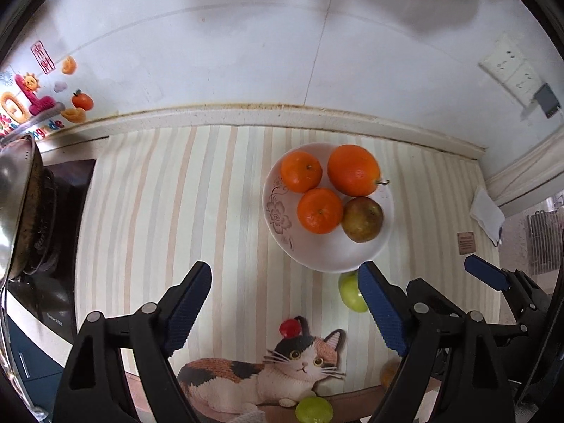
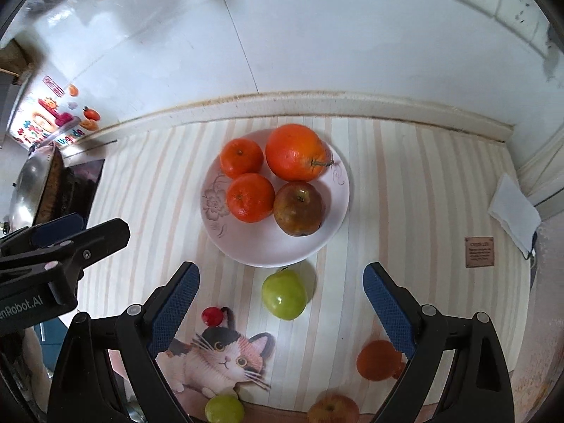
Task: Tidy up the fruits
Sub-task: 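Grasp a green apple with the left tool while the right tool grasps a red apple, then carry the green and red apples onto the plate and release both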
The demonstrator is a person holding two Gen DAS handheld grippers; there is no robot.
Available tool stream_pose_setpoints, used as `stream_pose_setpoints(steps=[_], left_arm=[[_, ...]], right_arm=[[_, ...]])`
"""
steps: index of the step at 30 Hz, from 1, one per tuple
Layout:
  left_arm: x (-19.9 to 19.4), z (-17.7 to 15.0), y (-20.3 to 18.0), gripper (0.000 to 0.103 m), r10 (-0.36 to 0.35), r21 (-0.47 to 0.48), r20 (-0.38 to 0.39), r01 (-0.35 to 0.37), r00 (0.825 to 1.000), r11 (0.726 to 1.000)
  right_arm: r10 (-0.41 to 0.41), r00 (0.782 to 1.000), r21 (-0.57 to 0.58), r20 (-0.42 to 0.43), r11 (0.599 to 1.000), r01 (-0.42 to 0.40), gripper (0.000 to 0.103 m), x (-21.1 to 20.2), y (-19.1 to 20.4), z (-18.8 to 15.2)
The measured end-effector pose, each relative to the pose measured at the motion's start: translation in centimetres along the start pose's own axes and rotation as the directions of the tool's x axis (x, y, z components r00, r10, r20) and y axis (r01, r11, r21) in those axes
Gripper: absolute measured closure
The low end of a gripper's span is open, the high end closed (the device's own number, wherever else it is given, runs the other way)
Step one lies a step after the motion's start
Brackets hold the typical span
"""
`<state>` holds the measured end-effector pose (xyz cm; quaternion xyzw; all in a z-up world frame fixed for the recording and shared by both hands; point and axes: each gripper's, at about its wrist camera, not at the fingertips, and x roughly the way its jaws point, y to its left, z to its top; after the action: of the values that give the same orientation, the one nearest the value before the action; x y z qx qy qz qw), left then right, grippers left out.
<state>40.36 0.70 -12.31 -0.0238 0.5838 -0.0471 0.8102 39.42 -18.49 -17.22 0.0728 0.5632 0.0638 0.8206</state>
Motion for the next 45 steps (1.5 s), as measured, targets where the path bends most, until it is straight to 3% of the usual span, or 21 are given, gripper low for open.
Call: stream_pose_setpoints(steps=[10, 15, 17, 21, 28, 30, 31, 32, 38, 45], left_arm=[[-3.3, -2.9, -0.9, 0.018, -0.027, 0.021, 0.036, 0.027, 0.999, 0.999], [-0.7, -7.8, -1.6, 0.018, -0.030, 0.049, -0.077, 0.034, 0.997, 0.998], [1.5, -10.2, -2.2, 0.018, -0.037, 0.073, -0.162, 0.049, 0.986, 0.996], [6.7, -15.4, -3.5, 0.018, -0.071, 0.103, -0.355, 0.115, 0.932, 0.988], [11.3, -19.2, -4.4, 0.021, -0.090, 0.085, -0.488, 0.150, 0.868, 0.985], [12.4, -19.6, -4.6, 0.030, -0.087, 0.078, -0.506, 0.146, 0.858, 0.986], [12.7, -19.7, -4.8, 0.036, -0.083, 0.083, -0.508, 0.145, 0.857, 0.986], [13.0, -19.9, -5.0, 0.049, -0.075, 0.092, -0.512, 0.141, 0.856, 0.986], [13.3, -19.6, -5.5, 0.049, -0.039, 0.144, -0.483, 0.123, 0.875, 0.982], [13.2, -16.9, -2.8, 0.050, 0.000, 0.118, -0.426, 0.056, 0.905, 0.991]], right_arm=[[0.045, 0.998, 0.059, 0.047, 0.997, -0.048, 0.007, -4.4, -1.4, -3.6], [0.058, 0.997, 0.136, -0.051, 0.989, -0.051, 0.007, -2.2, -4.6, -8.6], [0.059, 0.993, 0.176, -0.106, 0.984, -0.039, 0.007, -0.6, -6.0, -10.7], [0.067, 0.977, 0.241, -0.203, 0.971, -0.017, 0.008, 2.4, -8.3, -14.8], [0.058, 0.957, 0.254, -0.283, 0.967, 0.017, 0.010, 5.5, -9.3, -18.1], [0.058, 0.953, 0.257, -0.297, 0.966, 0.021, 0.011, 6.3, -9.4, -18.4], [0.059, 0.951, 0.258, -0.304, 0.966, 0.022, 0.011, 6.6, -9.4, -18.5], [0.060, 0.949, 0.258, -0.309, 0.966, 0.022, 0.013, 6.9, -9.4, -18.6], [0.026, 0.935, 0.215, -0.353, 0.975, 0.054, 0.029, 8.8, -8.6, -19.1], [0.038, 0.943, 0.196, -0.331, 0.980, 0.030, 0.030, 9.1, -7.7, -19.3]])
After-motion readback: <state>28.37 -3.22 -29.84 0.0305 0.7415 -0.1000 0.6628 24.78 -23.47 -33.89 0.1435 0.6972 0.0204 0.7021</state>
